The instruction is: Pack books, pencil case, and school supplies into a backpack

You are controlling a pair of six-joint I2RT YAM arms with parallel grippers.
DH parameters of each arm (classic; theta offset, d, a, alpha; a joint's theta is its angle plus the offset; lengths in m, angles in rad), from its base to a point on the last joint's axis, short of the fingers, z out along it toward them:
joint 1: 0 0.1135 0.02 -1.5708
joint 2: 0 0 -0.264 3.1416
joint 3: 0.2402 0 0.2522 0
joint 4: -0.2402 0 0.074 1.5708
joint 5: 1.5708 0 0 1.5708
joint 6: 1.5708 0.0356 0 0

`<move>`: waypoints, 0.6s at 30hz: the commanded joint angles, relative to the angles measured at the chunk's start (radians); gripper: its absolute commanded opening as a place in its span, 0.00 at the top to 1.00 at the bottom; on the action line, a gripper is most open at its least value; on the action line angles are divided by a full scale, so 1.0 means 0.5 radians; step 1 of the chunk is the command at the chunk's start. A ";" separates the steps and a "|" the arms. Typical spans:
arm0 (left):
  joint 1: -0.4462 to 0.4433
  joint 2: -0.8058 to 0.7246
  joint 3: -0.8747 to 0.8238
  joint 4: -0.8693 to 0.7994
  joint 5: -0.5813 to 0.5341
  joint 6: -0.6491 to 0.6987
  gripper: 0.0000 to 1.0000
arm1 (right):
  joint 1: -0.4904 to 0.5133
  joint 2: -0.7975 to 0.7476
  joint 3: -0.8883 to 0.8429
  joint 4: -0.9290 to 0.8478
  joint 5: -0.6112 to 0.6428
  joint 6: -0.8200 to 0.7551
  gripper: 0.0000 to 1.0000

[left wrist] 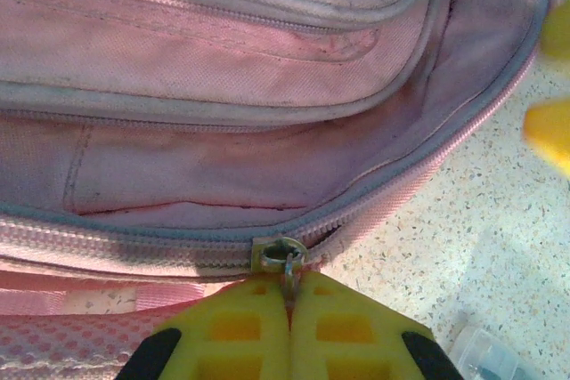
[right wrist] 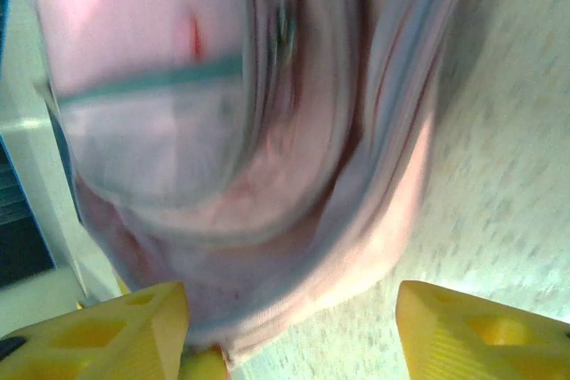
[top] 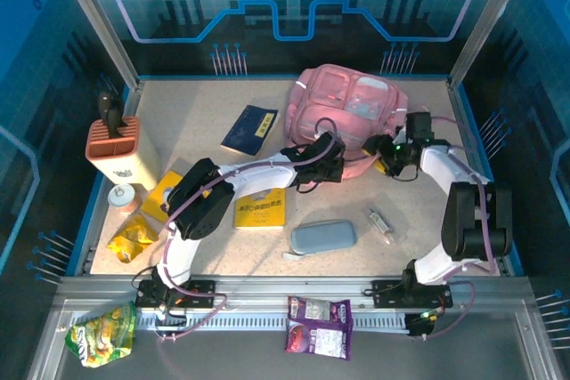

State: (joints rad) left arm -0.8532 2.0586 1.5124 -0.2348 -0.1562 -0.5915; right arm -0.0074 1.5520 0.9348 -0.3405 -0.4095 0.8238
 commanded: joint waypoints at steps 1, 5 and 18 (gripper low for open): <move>-0.003 -0.018 -0.015 -0.055 0.035 -0.045 1.00 | 0.137 -0.008 -0.166 0.258 -0.031 0.338 0.34; -0.006 -0.027 -0.045 -0.012 0.078 -0.062 1.00 | 0.261 0.102 -0.123 0.345 0.050 0.515 0.34; 0.002 -0.083 -0.073 -0.058 0.090 0.036 1.00 | 0.319 0.291 0.039 0.434 0.261 0.402 0.88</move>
State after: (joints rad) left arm -0.8516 2.0579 1.4895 -0.2279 -0.1303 -0.5999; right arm 0.1452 1.6901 0.9169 -0.1703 -0.3138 1.0702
